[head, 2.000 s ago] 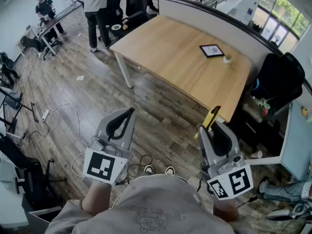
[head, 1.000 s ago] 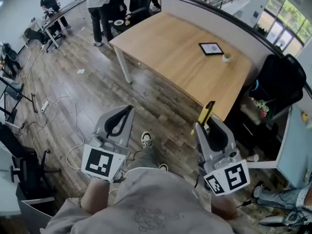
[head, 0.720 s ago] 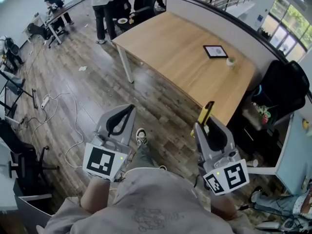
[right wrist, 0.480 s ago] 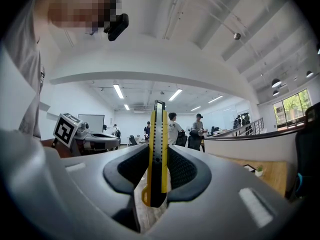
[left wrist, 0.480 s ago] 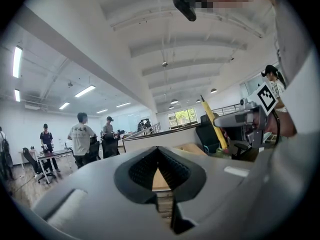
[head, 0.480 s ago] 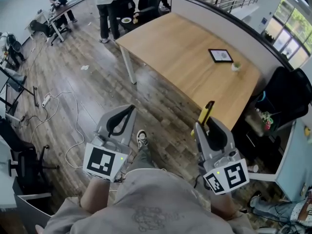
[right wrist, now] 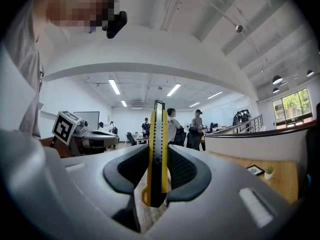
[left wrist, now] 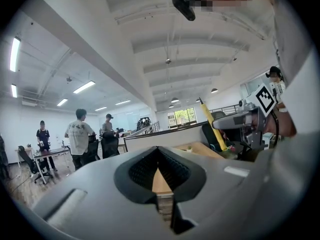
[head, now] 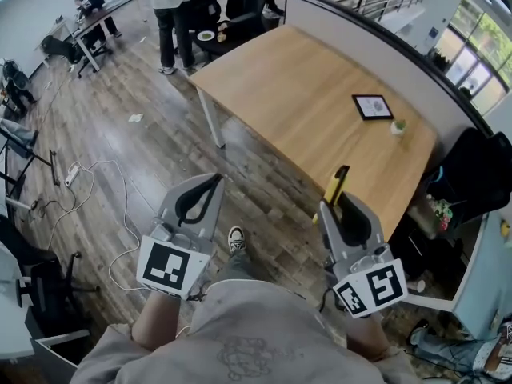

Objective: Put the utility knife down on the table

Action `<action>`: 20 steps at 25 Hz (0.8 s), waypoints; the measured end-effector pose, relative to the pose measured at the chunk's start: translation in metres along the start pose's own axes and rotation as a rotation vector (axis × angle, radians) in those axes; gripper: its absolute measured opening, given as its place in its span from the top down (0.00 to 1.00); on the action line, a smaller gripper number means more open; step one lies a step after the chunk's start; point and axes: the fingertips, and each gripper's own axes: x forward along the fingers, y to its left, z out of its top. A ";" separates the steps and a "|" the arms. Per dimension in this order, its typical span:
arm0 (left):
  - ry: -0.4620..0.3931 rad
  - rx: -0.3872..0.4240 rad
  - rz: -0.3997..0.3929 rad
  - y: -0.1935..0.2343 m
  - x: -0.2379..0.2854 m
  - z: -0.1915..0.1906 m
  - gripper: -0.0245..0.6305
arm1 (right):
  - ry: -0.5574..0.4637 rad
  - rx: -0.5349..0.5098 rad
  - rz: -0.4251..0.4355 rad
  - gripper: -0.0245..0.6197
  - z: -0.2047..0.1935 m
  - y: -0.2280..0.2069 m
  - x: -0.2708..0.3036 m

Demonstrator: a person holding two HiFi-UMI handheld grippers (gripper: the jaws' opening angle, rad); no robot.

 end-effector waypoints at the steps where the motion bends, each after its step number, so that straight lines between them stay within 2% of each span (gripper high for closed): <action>1: 0.001 -0.002 -0.005 0.012 0.008 0.000 0.96 | 0.003 0.003 -0.005 0.77 0.002 -0.002 0.015; 13: 0.003 -0.006 -0.032 0.178 0.090 -0.008 0.96 | 0.004 0.034 -0.051 0.77 0.015 -0.009 0.203; 20: 0.007 -0.030 -0.031 0.240 0.128 -0.015 0.96 | 0.026 0.041 -0.064 0.77 0.017 -0.022 0.275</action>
